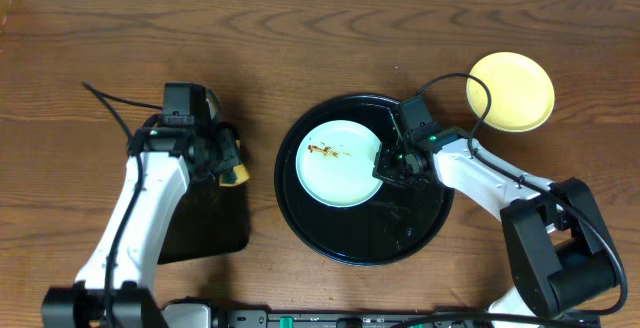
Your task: Clean dirty plates on tray and stack at the side
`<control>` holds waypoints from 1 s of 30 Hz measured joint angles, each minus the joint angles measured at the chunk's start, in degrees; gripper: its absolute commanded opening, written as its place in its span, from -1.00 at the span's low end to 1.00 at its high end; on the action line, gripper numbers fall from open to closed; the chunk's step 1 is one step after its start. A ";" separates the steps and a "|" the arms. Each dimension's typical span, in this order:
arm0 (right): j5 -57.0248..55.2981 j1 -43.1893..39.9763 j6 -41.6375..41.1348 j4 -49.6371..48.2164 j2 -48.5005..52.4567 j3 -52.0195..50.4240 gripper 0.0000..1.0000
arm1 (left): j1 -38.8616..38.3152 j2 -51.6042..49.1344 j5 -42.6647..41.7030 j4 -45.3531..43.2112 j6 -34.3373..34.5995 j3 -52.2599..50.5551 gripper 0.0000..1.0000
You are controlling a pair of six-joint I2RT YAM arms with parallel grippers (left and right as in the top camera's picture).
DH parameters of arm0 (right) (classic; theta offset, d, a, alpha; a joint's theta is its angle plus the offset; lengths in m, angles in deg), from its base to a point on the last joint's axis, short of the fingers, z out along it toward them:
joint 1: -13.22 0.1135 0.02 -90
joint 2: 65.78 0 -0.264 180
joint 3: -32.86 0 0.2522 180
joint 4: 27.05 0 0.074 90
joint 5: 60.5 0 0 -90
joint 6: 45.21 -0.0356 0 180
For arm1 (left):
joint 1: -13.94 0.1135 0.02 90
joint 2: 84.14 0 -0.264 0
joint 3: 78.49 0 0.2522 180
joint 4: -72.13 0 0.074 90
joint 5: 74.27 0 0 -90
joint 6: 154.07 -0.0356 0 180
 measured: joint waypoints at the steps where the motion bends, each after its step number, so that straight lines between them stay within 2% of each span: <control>1: 0.00 0.00 0.00 0.00 0.00 0.00 -0.97 | -0.33 0.55 -1.75 -0.37 0.00 0.00 -0.85; 5: 0.02 0.00 0.00 0.02 0.00 0.00 -0.97 | -3.41 -0.46 -9.66 -3.85 0.02 0.00 -0.85; 9: 0.13 0.00 0.00 0.17 0.00 0.00 -0.97 | -8.09 -4.66 -17.09 -10.95 0.13 0.00 -0.85; 15: 0.39 0.00 0.00 0.48 0.00 0.00 -0.97 | -15.39 -14.69 -24.33 -22.82 2.69 0.00 -0.85; 21: 0.98 0.00 0.00 1.05 -0.02 0.00 -0.98 | -18.51 -24.39 -32.13 -35.93 7.08 -0.02 -0.85; 25: 1.16 0.00 0.00 1.22 -0.02 0.00 -0.97 | -19.58 -28.09 -35.41 -38.95 10.08 -0.02 -0.86; 30: 1.20 0.00 0.00 1.27 -0.02 0.00 -0.97 | -19.96 -29.70 -35.78 -35.17 11.96 0.09 -0.85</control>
